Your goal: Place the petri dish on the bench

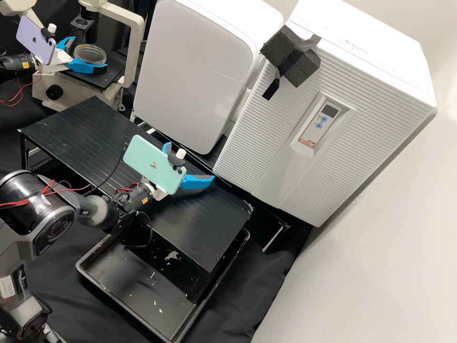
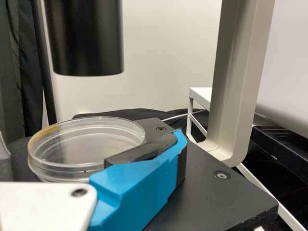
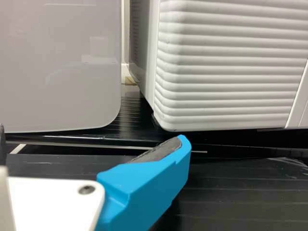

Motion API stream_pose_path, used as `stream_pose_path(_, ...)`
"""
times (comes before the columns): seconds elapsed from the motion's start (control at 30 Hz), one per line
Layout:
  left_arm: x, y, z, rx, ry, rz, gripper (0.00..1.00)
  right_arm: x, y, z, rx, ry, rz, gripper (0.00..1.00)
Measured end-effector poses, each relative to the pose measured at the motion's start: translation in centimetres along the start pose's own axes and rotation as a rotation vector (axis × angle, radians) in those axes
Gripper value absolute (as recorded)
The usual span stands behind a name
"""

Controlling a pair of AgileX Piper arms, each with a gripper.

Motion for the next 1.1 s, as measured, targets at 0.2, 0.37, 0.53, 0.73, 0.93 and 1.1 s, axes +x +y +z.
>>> stream_pose_path(0.2,0.0,0.0,-0.01,-0.001,0.001,0.0,0.0,0.0,0.0,0.0,0.0,0.0,0.0,1.0)
stream_pose_path(0.37,-0.12,-0.11,-0.01,-0.002,-0.003,0.007,0.0,0.0,0.0,0.0,0.0,0.0,0.0,1.0)
stream_pose_path(0.53,-0.14,-0.11,0.0,-0.002,-0.004,0.009,0.0,0.0,0.0,0.0,0.0,0.0,0.0,1.0)
stream_pose_path(0.73,-0.16,-0.14,0.0,-0.002,-0.004,0.01,0.0,0.0,0.0,0.0,0.0,0.0,0.0,1.0)
stream_pose_path(0.93,-0.21,-0.18,0.0,-0.003,-0.006,0.013,0.0,0.0,0.0,0.0,0.0,0.0,0.0,1.0)
stream_pose_path(1.1,-0.31,-0.3,-0.01,-0.006,-0.008,0.016,0.0,0.0,0.0,0.0,0.0,0.0,0.0,1.0)
